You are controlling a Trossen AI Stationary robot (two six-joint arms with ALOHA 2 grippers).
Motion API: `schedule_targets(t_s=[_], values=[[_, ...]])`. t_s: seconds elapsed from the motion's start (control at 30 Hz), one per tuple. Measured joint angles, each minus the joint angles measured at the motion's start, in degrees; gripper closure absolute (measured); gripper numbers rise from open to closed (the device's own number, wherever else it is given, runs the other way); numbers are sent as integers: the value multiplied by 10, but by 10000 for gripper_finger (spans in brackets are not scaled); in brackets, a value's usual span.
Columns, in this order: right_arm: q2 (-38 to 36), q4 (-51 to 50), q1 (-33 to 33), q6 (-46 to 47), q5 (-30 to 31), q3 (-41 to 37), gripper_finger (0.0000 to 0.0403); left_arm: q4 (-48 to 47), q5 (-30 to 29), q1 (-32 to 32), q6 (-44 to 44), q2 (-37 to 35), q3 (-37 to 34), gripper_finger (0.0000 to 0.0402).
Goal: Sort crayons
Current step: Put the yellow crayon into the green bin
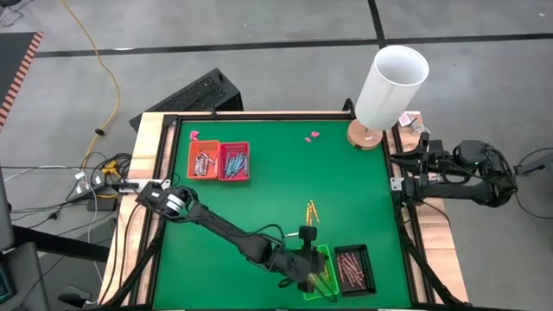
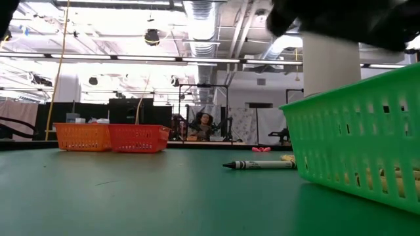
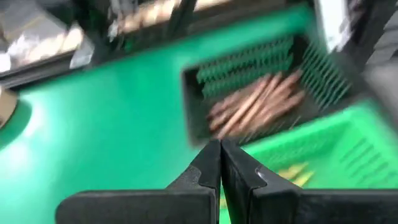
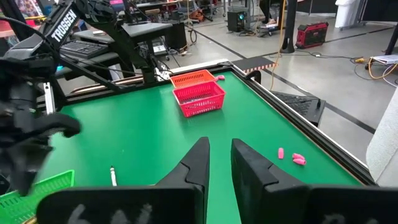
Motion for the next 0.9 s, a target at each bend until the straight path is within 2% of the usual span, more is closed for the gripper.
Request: schedule_targets(t_s=[0.13, 0.27, 0.57, 0.8, 0.9], values=[[0, 0, 0, 0, 0, 0, 335, -55, 0, 22, -39, -2, 0, 390], [0, 0, 0, 0, 0, 0, 335, -86, 19, 48, -98, -4, 6, 356], [0, 0, 0, 0, 0, 0, 335, -122, -14, 87, -106, -4, 6, 282], [0, 0, 0, 0, 0, 0, 335, -120, -9, 132, -219, -1, 5, 273], [0, 0, 0, 0, 0, 0, 335, -118, 8, 149, -223, -1, -3, 272]])
